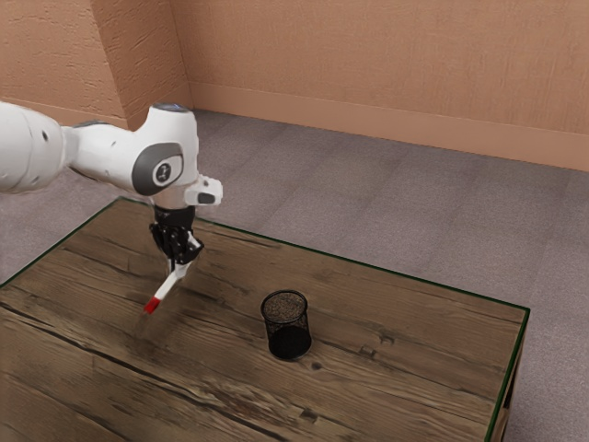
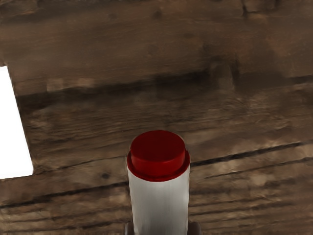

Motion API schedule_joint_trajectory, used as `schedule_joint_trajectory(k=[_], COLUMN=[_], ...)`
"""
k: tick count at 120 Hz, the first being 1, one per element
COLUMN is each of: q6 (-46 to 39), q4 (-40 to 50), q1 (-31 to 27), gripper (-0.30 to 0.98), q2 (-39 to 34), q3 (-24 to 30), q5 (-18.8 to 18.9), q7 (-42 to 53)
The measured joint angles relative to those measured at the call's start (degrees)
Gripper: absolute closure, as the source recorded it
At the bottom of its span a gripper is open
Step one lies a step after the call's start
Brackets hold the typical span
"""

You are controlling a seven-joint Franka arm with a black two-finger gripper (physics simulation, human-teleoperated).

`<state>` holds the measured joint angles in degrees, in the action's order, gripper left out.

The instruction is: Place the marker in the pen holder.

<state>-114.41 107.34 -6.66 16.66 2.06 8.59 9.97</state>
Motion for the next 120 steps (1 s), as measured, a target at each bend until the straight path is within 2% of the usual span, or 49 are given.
schedule_joint_trajectory(k=[12, 31, 44, 52, 68, 86, 108, 120], q6=[-7.50, -22.03, -29.65, -32.81, -36.85, -39.18, -40.27, -41.16], q4=[6.03, 10.58, 15.58, 17.42, 19.76, 25.18, 27.88, 27.96], q1=[2.66, 4.00, 6.31, 6.92, 9.85, 1.71, 1.62, 1.61], gripper=[0.79, 0.79, 0.79, 0.79, 0.78, 0.75, 0.73, 0.73], q2=[-9.73, -13.53, -16.53, -17.83, -19.81, -23.93, -26.05, -22.57], q3=[3.86, 12.12, 15.34, 18.17, 19.50, 19.49, 20.58, 20.74], q5=[4.97, 10.22, 12.29, 12.89, 13.26, 12.92, 12.31, 12.01], q7=[-0.59, -2.86, -6.23, -8.77, -13.63, -18.40, -23.64, -25.97])
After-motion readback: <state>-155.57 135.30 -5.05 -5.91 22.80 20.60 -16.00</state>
